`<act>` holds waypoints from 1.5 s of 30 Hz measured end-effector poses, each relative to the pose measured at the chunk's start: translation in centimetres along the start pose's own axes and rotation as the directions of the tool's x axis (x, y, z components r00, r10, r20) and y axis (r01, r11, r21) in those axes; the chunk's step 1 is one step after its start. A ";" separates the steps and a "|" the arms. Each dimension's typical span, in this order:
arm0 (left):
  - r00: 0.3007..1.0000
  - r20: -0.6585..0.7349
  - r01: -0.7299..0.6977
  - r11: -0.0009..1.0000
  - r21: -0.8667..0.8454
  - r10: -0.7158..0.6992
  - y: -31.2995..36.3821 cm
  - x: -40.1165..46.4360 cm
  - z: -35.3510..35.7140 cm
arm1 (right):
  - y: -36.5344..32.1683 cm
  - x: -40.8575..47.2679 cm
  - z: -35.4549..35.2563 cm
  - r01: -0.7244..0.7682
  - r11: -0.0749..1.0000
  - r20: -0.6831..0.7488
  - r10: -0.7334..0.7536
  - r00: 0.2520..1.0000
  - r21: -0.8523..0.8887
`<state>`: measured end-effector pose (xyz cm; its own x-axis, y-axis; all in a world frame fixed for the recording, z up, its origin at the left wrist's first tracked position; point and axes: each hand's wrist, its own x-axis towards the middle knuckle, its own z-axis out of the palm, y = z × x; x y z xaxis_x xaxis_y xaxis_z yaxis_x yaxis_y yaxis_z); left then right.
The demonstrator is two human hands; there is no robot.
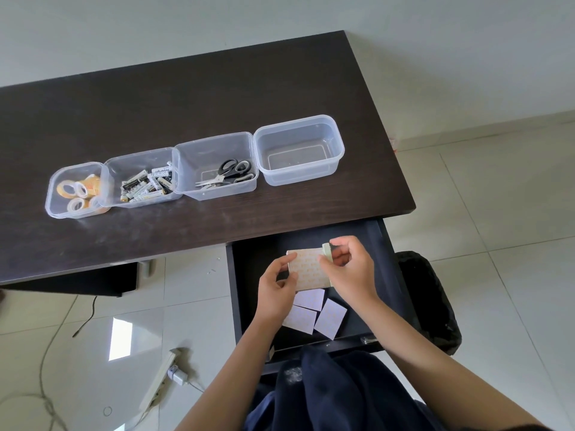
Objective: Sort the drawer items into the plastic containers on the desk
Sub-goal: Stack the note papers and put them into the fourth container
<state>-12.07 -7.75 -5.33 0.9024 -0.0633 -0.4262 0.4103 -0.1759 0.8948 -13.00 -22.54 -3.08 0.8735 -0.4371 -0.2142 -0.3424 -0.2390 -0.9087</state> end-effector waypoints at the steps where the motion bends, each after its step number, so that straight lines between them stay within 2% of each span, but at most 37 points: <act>1: 1.000 0.001 0.008 0.999 -0.035 -0.008 0.2 -0.1 0.1 | 0.0 -0.1 0.3 -0.006 1.000 -0.024 0.006 1.000 -0.020; 5: 1.000 -0.011 0.021 0.995 -0.096 -0.022 0.5 -0.2 0.2 | 0.1 -0.3 1.0 -0.001 0.990 -0.095 -0.012 0.995 -0.138; 10: 0.998 -0.023 0.045 0.982 -0.184 -0.050 0.8 -0.6 0.3 | 0.0 -0.1 0.7 -0.007 1.000 0.036 0.008 0.999 -0.029; 16: 0.998 -0.020 0.058 0.972 -0.227 -0.064 0.9 -0.8 0.5 | 0.6 0.7 0.5 0.020 0.999 0.165 -0.013 0.986 -0.044; 26: 1.000 0.017 0.023 0.968 -0.251 -0.019 1.7 -0.6 0.6 | 0.9 1.1 -0.1 0.124 0.983 0.187 -0.098 0.978 -0.135; 36: 1.000 0.021 0.000 0.956 -0.294 0.007 2.1 -0.6 0.5 | 1.3 1.3 0.3 0.121 0.948 0.046 -0.113 0.993 -0.294; 45: 0.995 0.100 0.016 0.946 -0.324 0.018 2.5 -1.3 0.0 | 0.8 0.7 0.4 0.126 0.988 -0.035 -0.129 0.991 -0.086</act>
<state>-12.21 -8.10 -2.56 0.8918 -0.1647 -0.4213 0.4449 0.1511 0.8828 -12.56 -22.68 -4.10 0.8977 -0.4329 -0.0825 -0.2583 -0.3653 -0.8944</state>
